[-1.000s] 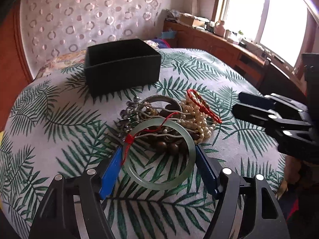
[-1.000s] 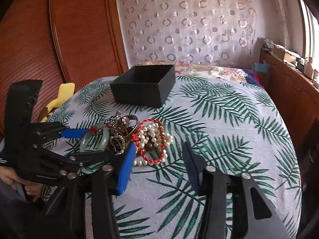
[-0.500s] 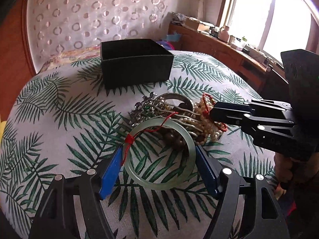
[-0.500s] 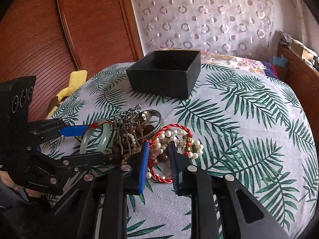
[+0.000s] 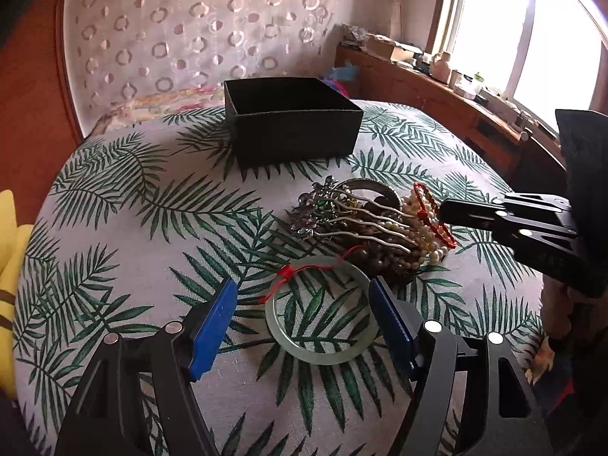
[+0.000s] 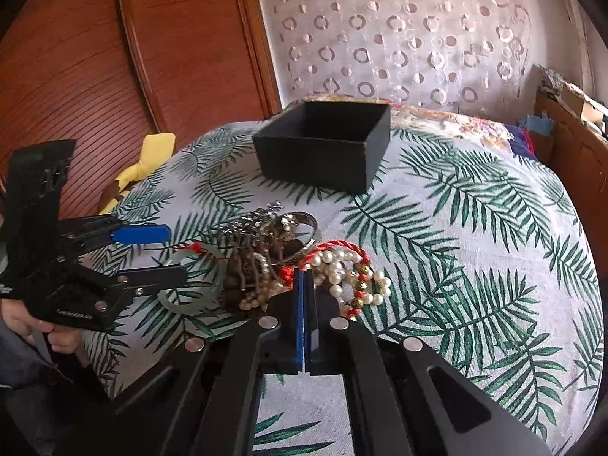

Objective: Organize jewelry
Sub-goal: 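Grasp the red bead bracelet with the right tool while the left tool grasps the jade bangle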

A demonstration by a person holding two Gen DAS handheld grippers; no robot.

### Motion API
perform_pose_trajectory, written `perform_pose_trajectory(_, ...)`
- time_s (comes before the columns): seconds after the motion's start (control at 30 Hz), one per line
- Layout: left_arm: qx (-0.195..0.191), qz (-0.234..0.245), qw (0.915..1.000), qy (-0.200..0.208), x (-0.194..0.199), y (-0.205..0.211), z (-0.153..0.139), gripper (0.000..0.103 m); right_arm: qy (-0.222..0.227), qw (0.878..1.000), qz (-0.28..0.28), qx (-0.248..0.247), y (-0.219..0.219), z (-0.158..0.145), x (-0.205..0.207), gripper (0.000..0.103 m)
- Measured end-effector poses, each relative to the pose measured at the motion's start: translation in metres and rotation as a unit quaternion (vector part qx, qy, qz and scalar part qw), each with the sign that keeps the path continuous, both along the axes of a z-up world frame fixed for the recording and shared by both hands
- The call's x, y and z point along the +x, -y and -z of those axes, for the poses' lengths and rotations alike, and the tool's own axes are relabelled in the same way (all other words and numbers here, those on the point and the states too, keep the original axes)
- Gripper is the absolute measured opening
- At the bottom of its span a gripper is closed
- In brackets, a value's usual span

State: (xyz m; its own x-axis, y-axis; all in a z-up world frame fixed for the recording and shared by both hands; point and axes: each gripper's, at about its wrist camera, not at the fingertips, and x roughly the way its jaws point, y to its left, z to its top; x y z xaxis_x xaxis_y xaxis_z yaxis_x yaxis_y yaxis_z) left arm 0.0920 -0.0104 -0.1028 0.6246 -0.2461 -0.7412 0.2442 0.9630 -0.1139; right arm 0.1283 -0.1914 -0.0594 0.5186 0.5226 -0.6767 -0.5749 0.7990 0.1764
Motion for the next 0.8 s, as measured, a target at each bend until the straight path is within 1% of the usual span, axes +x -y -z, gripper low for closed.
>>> perform_pose_trajectory(0.07, 0.001, 0.004, 1.0, -0.004, 0.0, 0.001, 0.002, 0.069, 0.007, 1.0, -0.003, -0.002, -0.002, -0.002, -0.005, 0.001)
perform_pose_trajectory(0.13, 0.005, 0.013, 0.9999, -0.008, -0.002, 0.004, 0.004, 0.07, 0.007, 1.0, -0.01, -0.008, -0.004, -0.001, -0.01, 0.007)
perform_pose_trajectory(0.2, 0.011, 0.022, 0.9996, -0.013, -0.003, 0.008, 0.006, 0.07, 0.009, 1.0, -0.016, -0.019, -0.006, 0.002, -0.012, 0.01)
perform_pose_trajectory(0.3, 0.02, 0.028, 0.9991, -0.023, -0.002, 0.01, 0.012, 0.073, 0.008, 0.999, -0.017, -0.037, -0.007, 0.008, -0.013, 0.023)
perform_pose_trajectory(0.4, 0.03, 0.032, 0.9988, -0.021, -0.005, 0.013, 0.013, 0.075, 0.005, 0.999, -0.024, -0.044, -0.008, 0.012, -0.011, 0.025)
perform_pose_trajectory(0.53, 0.044, 0.033, 0.9983, -0.02, -0.002, 0.016, 0.014, 0.076, 0.002, 0.997, -0.039, -0.06, -0.014, 0.014, -0.011, 0.025)
perform_pose_trajectory(0.57, 0.045, 0.034, 0.9982, -0.019, -0.002, 0.017, 0.014, 0.076, 0.002, 0.997, -0.041, -0.063, -0.015, 0.014, -0.01, 0.023)
perform_pose_trajectory(0.6, 0.047, 0.034, 0.9981, -0.02, -0.001, 0.016, 0.014, 0.077, -0.002, 0.997, -0.045, -0.062, -0.015, 0.014, -0.01, 0.008)
perform_pose_trajectory(0.63, 0.049, 0.035, 0.998, -0.02, 0.0, 0.017, 0.014, 0.077, -0.008, 0.997, -0.048, -0.06, -0.015, 0.013, -0.009, 0.004)
perform_pose_trajectory(0.8, 0.061, 0.039, 0.9972, -0.018, 0.002, 0.019, 0.015, 0.079, -0.011, 0.998, -0.039, -0.049, -0.008, 0.012, -0.008, 0.003)
